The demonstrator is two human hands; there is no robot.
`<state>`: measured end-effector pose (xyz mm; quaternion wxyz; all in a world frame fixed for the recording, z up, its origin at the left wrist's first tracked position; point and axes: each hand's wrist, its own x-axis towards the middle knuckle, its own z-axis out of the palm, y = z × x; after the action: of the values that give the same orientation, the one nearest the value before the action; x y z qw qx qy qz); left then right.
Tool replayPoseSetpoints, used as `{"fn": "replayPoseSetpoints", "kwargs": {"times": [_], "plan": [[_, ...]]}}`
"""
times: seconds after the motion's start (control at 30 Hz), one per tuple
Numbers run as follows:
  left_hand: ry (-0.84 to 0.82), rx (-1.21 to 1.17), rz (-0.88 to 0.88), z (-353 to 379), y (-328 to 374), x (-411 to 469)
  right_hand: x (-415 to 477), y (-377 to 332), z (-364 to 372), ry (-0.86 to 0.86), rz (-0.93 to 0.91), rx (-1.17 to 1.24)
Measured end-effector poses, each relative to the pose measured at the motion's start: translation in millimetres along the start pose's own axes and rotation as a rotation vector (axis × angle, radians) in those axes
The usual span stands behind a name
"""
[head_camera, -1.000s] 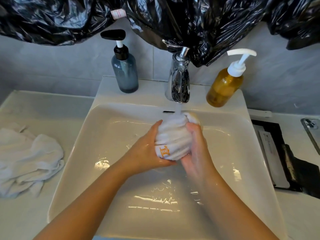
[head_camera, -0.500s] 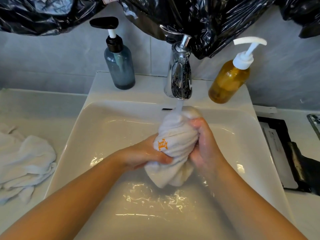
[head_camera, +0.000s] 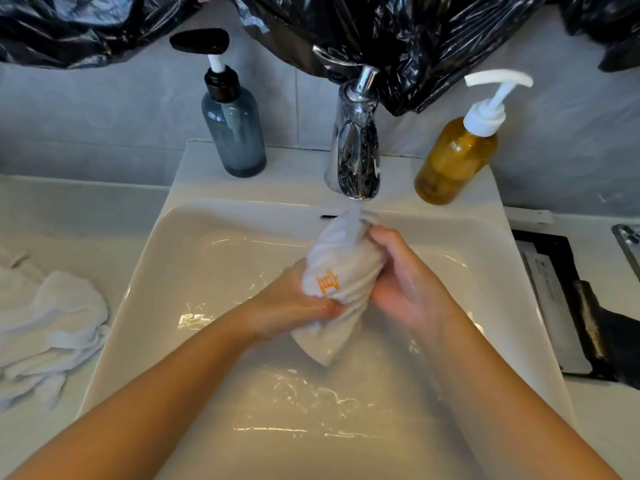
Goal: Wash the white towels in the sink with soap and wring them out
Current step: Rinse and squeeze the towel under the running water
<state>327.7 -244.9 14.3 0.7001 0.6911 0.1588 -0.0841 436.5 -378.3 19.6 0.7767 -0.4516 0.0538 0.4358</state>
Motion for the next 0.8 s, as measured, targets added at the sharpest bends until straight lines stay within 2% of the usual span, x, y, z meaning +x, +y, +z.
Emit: {"fn": "replayPoseSetpoints", "kwargs": {"times": [0.13,0.17,0.23,0.33,0.43,0.57,0.63,0.7,0.8], "plan": [[0.284,0.911,-0.016,11,22,-9,-3,10,10,0.153,-0.01,-0.032],[0.305,0.976,0.038,12,22,-10,-3,11,10,0.182,0.0,-0.01],[0.276,0.821,0.076,5,25,-11,-2,11,10,0.17,-0.013,0.05],[0.195,0.582,0.032,-17,27,-7,-3,14,3,0.109,-0.085,0.106],[0.03,0.455,0.014,-17,29,-1,-2,19,-7,0.047,-0.175,0.121],[-0.185,0.142,-0.064,-12,20,7,6,18,-4,0.067,-0.259,0.018],[-0.217,-0.021,-0.081,-10,11,10,11,14,0,-0.044,-0.233,0.1],[-0.23,-0.16,-0.128,-9,4,12,11,10,6,-0.234,-0.17,0.198],[-0.325,-0.238,-0.194,-7,3,12,9,9,9,-0.249,-0.127,0.258]]}}
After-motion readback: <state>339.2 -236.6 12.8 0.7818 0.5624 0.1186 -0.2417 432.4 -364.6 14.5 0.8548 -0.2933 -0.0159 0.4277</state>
